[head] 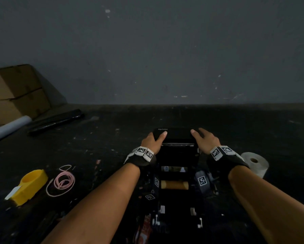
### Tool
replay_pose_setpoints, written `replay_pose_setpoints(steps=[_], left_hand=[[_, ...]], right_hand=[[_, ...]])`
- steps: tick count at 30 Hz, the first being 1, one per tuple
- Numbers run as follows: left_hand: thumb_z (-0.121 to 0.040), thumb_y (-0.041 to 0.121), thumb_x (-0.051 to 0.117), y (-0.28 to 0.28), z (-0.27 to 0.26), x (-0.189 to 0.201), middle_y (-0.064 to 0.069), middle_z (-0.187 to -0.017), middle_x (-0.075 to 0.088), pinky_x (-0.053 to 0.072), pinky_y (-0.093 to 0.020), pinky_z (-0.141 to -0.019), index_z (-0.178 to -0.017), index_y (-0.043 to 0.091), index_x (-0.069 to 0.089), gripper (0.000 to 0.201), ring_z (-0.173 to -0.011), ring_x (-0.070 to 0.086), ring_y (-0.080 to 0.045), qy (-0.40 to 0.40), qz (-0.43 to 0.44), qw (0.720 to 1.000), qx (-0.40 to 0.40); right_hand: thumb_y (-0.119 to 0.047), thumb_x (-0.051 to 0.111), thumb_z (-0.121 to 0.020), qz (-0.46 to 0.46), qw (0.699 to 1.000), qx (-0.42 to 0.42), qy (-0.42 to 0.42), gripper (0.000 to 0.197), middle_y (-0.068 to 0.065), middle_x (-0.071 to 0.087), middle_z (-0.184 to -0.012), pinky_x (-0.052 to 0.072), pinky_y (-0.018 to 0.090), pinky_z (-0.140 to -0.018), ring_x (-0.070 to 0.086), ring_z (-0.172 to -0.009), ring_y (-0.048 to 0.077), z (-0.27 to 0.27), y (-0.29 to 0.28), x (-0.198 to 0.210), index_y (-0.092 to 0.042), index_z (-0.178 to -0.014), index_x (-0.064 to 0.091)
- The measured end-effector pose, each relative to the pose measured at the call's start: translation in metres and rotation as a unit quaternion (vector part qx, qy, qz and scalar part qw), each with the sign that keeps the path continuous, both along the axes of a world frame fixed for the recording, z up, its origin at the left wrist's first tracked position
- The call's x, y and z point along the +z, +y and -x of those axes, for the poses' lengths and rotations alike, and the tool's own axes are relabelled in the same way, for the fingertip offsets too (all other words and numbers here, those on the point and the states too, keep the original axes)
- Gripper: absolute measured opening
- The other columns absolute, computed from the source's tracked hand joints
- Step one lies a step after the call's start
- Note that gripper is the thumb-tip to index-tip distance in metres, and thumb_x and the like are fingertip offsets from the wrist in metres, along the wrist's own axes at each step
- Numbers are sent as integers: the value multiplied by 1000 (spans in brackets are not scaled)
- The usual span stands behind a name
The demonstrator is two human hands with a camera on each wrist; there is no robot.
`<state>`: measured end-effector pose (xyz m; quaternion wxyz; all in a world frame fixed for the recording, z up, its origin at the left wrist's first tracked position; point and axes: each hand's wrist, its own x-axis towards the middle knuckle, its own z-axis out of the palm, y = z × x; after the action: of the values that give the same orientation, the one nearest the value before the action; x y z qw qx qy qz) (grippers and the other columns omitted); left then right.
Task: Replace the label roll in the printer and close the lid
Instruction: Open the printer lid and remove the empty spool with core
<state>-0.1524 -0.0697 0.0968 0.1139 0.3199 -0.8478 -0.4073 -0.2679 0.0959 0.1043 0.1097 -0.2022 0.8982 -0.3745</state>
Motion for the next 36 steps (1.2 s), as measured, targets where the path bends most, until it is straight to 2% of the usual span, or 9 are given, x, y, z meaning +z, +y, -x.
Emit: replay_pose_setpoints(steps=[5,8,10,14,17,21,25,29,36], left_hand=[[-89,57,42,3,-37,-23,-12,-133,56,38,-31,-102,-129,13,49,59,-125,51,-30,16,1,1000,-21],[-90,53,43,8,-64,-61,-14,-129,60,38,-30,-102,-127,12,51,56,-123,53,-31,-20,35,998,-38],[-92,50,42,14,-79,-80,-15,-134,56,37,-30,-103,-131,11,47,56,-125,51,-31,-52,30,997,-55],[-96,44,38,24,-94,-100,-14,-143,47,33,-26,-105,-138,9,40,55,-131,45,-29,-84,8,993,-77],[-97,40,39,32,-97,-108,-12,-143,47,32,-24,-103,-138,10,41,50,-130,45,-27,-82,30,991,-102],[-96,38,41,38,-89,-118,-13,-148,38,28,-26,-109,-141,9,35,53,-134,40,-27,-85,42,987,-132],[-96,37,42,42,-79,-125,-14,-152,32,26,-27,-112,-143,7,30,57,-138,35,-28,-92,64,985,-133],[-96,36,42,43,-73,-131,-10,-156,23,24,-30,-114,-145,7,28,58,-141,30,-27,-103,85,982,-132],[-97,30,42,45,-68,-132,-14,-155,23,16,-27,-116,-145,4,28,56,-143,25,-27,-93,87,985,-113]], right_hand=[[-55,39,-89,24,1000,-2,-15,64,10,47,-140,33,35,-104,43,-129,31,-25,32,-20,-14,-138,36],[-50,41,-91,-32,999,19,-30,55,9,52,-136,35,33,-102,47,-126,29,-49,49,-52,-14,-133,45],[-46,42,-92,-92,994,41,-31,51,11,52,-135,36,32,-101,48,-125,31,-65,54,-76,-14,-132,46],[-44,43,-92,-110,989,80,-64,51,11,52,-135,39,26,-94,50,-122,29,-86,56,-107,-19,-136,41],[-36,44,-93,-100,990,87,-43,51,12,48,-139,36,27,-99,46,-126,29,-96,51,-116,-14,-139,35],[-32,47,-93,-98,990,103,-16,57,11,38,-147,32,31,-108,38,-133,27,-97,44,-127,-12,-142,28],[-37,46,-91,-136,985,100,22,61,6,30,-152,34,44,-109,33,-136,25,-94,39,-138,-17,-144,22],[-38,43,-92,-164,981,93,35,61,0,16,-156,24,49,-113,23,-141,23,-93,35,-143,-23,-145,18],[-33,39,-94,-152,984,79,38,55,1,15,-156,16,52,-113,17,-143,20,-94,31,-143,-24,-145,17]])
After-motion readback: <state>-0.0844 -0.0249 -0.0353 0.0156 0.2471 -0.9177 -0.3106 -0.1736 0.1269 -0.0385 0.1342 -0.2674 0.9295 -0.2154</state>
